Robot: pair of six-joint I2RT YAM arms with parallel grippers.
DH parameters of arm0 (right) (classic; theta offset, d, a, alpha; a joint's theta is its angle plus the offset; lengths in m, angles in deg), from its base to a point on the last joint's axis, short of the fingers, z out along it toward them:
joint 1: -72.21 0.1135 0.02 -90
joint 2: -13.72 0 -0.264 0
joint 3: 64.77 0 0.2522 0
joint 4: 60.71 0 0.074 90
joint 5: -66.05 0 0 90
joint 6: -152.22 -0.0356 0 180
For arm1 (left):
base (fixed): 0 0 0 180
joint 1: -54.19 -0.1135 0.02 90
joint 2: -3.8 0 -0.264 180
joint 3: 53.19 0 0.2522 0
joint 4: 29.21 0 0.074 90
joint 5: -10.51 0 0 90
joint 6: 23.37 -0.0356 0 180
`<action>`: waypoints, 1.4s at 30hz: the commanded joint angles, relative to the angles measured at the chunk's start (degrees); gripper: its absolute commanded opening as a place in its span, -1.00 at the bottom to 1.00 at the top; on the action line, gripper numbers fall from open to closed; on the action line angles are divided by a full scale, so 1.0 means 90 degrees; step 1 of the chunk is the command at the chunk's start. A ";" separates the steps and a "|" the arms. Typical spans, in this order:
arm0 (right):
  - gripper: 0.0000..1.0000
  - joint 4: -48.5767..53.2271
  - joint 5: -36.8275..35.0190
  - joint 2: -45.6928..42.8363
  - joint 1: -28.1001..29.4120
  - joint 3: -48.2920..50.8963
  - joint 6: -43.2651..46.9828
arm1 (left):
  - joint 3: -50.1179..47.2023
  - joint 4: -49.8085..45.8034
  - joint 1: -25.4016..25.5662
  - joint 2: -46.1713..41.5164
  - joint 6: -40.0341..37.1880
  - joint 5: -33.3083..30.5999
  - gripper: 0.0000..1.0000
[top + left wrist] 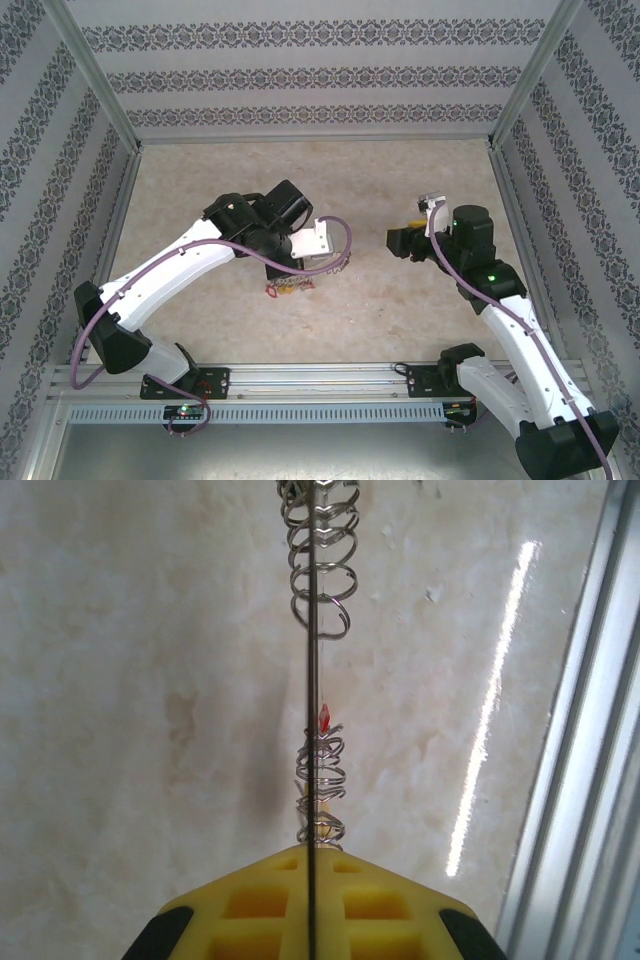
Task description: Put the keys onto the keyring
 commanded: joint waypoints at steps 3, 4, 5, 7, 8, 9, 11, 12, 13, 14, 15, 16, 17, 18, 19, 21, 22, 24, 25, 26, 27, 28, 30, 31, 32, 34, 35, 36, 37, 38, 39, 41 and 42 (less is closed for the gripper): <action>0.32 -0.0354 -0.0280 -0.0141 -0.0098 0.0093 -0.0187 | -0.0200 -0.0572 0.0069 0.0032 0.0441 0.0209 -1.00; 0.33 -0.0395 -0.0291 -0.0159 -0.0106 0.0117 -0.0215 | -0.0207 -0.0643 0.0115 0.0102 0.0497 0.0260 -1.00; 0.35 -0.0434 -0.0308 -0.0181 -0.0116 0.0145 -0.0264 | -0.0207 -0.0676 0.0162 0.0173 0.0559 0.0294 -1.00; 0.39 -0.0506 -0.0315 -0.0184 -0.0135 0.0177 -0.0325 | -0.0131 -0.0739 0.0242 0.0320 0.0672 0.0302 -1.00; 0.40 -0.0518 -0.0304 -0.0169 -0.0149 0.0169 -0.0337 | -0.0066 -0.0786 0.0281 0.0401 0.0716 0.0342 -1.00; 0.42 -0.0528 -0.0306 -0.0146 -0.0155 0.0163 -0.0348 | 0.0007 -0.0834 0.0323 0.0491 0.0761 0.0390 -1.00; 0.52 -0.0535 -0.0353 -0.0116 -0.0173 0.0148 -0.0342 | 0.0145 -0.0926 0.0416 0.0651 0.0826 0.0525 -1.00; 0.60 -0.0530 -0.0373 -0.0101 -0.0194 0.0138 -0.0344 | 0.0213 -0.1003 0.0480 0.0744 0.0854 0.0546 -1.00; 0.62 -0.0519 -0.0391 -0.0096 -0.0211 0.0129 -0.0320 | 0.0266 -0.1064 0.0539 0.0839 0.0881 0.0526 -1.00; 0.63 -0.0511 -0.0421 -0.0097 -0.0240 0.0119 -0.0292 | 0.0328 -0.1136 0.0618 0.0942 0.0902 0.0481 -1.00; 0.65 -0.0508 -0.0461 -0.0103 -0.0267 0.0119 -0.0273 | 0.0374 -0.1189 0.0707 0.1025 0.0931 0.0429 -1.00; 0.81 -0.0510 -0.0496 -0.0110 -0.0295 0.0127 -0.0275 | 0.0418 -0.1220 0.0774 0.1101 0.0954 0.0424 -1.00; 0.96 -0.0513 -0.0527 -0.0125 -0.0338 0.0137 -0.0270 | 0.0479 -0.1246 0.0846 0.1168 0.0979 0.0468 -1.00; 0.96 -0.0513 -0.0540 -0.0124 -0.0383 0.0146 -0.0278 | 0.0548 -0.1267 0.0908 0.1236 0.1006 0.0527 -1.00; 0.96 -0.0524 -0.0550 -0.0125 -0.0420 0.0153 -0.0279 | 0.0604 -0.1278 0.0952 0.1283 0.1017 0.0562 -1.00; 0.96 -0.0542 -0.0502 -0.0115 -0.0491 0.0173 -0.0278 | 0.0754 -0.1356 0.1036 0.1398 0.1022 0.0571 -1.00; 0.96 -0.0547 -0.0493 -0.0105 -0.0516 0.0177 -0.0278 | 0.0785 -0.1388 0.1062 0.1435 0.1024 0.0560 -1.00; 0.96 -0.0569 -0.0451 -0.0068 -0.0556 0.0187 -0.0292 | 0.0783 -0.1437 0.1064 0.1483 0.1012 0.0342 -1.00; 0.96 -0.0584 -0.0431 -0.0067 -0.0578 0.0187 -0.0304 | 0.0756 -0.1461 0.1059 0.1520 0.1005 0.0157 -1.00; 0.96 -0.0587 -0.0402 -0.0057 -0.0590 0.0187 -0.0316 | 0.0726 -0.1508 0.1049 0.1578 0.0969 0.0018 -1.00; 0.96 -0.0606 -0.0363 -0.0047 -0.0603 0.0194 -0.0318 | 0.0703 -0.1552 0.1040 0.1647 0.0948 -0.0039 -1.00; 0.96 -0.0614 -0.0337 -0.0047 -0.0604 0.0197 -0.0317 | 0.0697 -0.1555 0.1040 0.1705 0.0933 -0.0068 -1.00; 0.96 -0.0601 -0.0302 -0.0057 -0.0614 0.0197 -0.0308 | 0.0745 -0.1555 0.1039 0.1817 0.0927 -0.0105 -1.00; 0.96 -0.0600 -0.0301 -0.0066 -0.0630 0.0197 -0.0293 | 0.0789 -0.1564 0.1039 0.1872 0.0924 -0.0129 -1.00; 0.96 -0.0585 -0.0307 -0.0076 -0.0629 0.0197 -0.0283 | 0.0842 -0.1572 0.1039 0.1912 0.0928 -0.0151 -1.00; 0.96 -0.0585 -0.0292 -0.0071 -0.0646 0.0207 -0.0283 | 0.0922 -0.1603 0.1039 0.1957 0.0942 -0.0187 -1.00; 0.96 -0.0577 -0.0283 -0.0066 -0.0654 0.0207 -0.0279 | 0.0944 -0.1632 0.1039 0.1976 0.0944 -0.0199 -1.00; 0.96 -0.0586 -0.0260 -0.0057 -0.0653 0.0216 -0.0268 | 0.0940 -0.1659 0.1039 0.1978 0.0958 -0.0237 -1.00; 0.96 -0.0577 -0.0244 -0.0047 -0.0662 0.0221 -0.0277 | 0.0907 -0.1679 0.1039 0.1978 0.0972 -0.0281 -1.00; 0.96 -0.0577 -0.0226 -0.0037 -0.0665 0.0240 -0.0280 | 0.0870 -0.1694 0.1039 0.1977 0.0992 -0.0379 -1.00; 0.96 -0.0589 -0.0209 -0.0037 -0.0664 0.0262 -0.0288 | 0.0815 -0.1712 0.1022 0.1973 0.1002 -0.0443 -1.00; 0.96 -0.0612 -0.0195 -0.0037 -0.0672 0.0294 -0.0304 | 0.0752 -0.1730 0.1010 0.2002 0.1028 -0.0520 -1.00; 0.96 -0.0598 -0.0184 -0.0040 -0.0677 0.0304 -0.0309 | 0.0750 -0.1731 0.1002 0.2014 0.1038 -0.0507 -1.00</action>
